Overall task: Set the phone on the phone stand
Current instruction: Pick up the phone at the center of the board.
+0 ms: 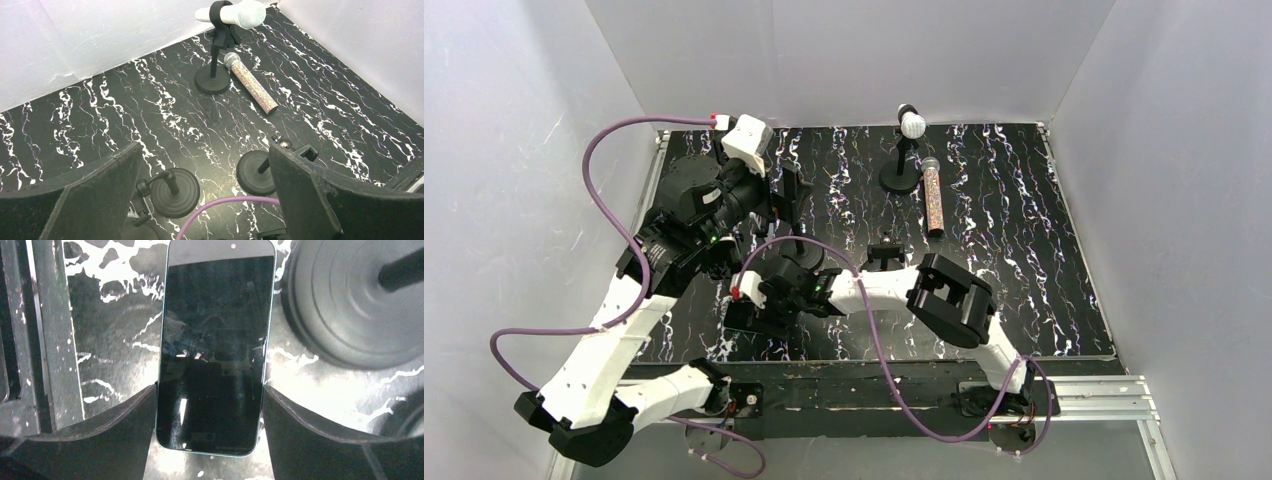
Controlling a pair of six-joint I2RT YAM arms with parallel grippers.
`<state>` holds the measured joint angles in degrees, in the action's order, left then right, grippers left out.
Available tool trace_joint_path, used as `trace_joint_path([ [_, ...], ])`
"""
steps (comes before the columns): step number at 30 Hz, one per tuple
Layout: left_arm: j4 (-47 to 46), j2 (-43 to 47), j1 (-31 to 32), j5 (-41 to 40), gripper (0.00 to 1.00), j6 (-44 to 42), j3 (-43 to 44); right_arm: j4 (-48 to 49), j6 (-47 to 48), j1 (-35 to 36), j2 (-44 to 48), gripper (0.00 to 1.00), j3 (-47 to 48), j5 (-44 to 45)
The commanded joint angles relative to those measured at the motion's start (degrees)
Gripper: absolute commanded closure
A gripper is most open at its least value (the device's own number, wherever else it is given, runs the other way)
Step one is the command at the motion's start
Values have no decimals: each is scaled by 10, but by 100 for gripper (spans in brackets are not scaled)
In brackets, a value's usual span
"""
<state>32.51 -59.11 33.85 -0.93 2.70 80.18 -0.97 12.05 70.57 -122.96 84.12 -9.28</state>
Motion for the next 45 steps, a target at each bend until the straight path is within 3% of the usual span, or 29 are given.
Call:
trace_joint_path([
  [1,-4,17,-4,-10,2,-2,3,-76,15,4,32,55,-61,28],
  [14,-7,19,-4,-3,2,16,2,-67,6,3,200,81,-280,119],
  [18,-12,18,-4,6,2,28,-7,-65,-5,-1,239,85,-308,124],
  [23,-4,8,-4,9,2,48,-7,-58,-23,-9,265,99,-311,120],
  [30,28,-28,-19,9,2,95,20,-75,-49,-23,310,99,-296,136],
  [36,41,-61,-89,97,2,151,31,-75,-58,-29,383,99,-295,163],
  [45,27,-67,-130,168,2,170,28,-89,-55,-40,482,99,-287,165],
])
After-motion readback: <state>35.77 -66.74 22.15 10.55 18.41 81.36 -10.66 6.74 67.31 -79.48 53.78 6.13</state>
